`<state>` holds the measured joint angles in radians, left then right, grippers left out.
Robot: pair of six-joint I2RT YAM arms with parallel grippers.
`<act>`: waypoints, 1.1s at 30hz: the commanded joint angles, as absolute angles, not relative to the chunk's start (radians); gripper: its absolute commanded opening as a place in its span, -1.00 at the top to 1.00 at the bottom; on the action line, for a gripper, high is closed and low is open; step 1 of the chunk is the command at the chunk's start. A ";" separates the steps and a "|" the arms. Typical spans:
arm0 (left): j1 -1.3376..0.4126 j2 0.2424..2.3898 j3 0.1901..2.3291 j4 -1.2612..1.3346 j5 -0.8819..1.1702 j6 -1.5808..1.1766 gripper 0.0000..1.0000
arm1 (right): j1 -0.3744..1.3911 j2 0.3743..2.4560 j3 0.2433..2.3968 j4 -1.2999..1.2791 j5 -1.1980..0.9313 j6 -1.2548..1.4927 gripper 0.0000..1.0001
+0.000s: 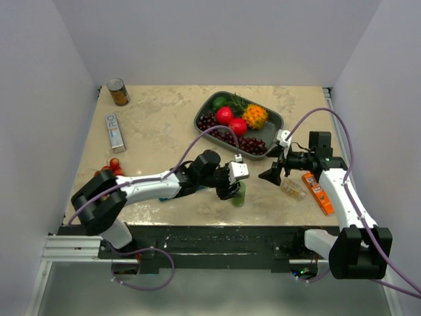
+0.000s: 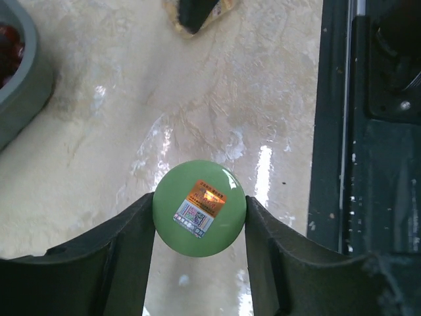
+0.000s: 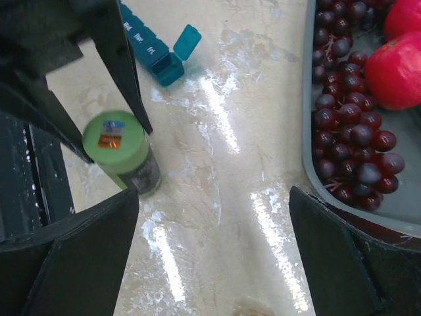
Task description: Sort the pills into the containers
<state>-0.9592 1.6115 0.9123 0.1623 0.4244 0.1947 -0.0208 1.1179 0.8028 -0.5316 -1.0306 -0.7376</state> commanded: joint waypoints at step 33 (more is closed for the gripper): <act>-0.940 0.988 0.554 0.518 0.063 -0.601 1.00 | 0.508 1.344 1.057 -0.776 -1.000 -0.838 -0.91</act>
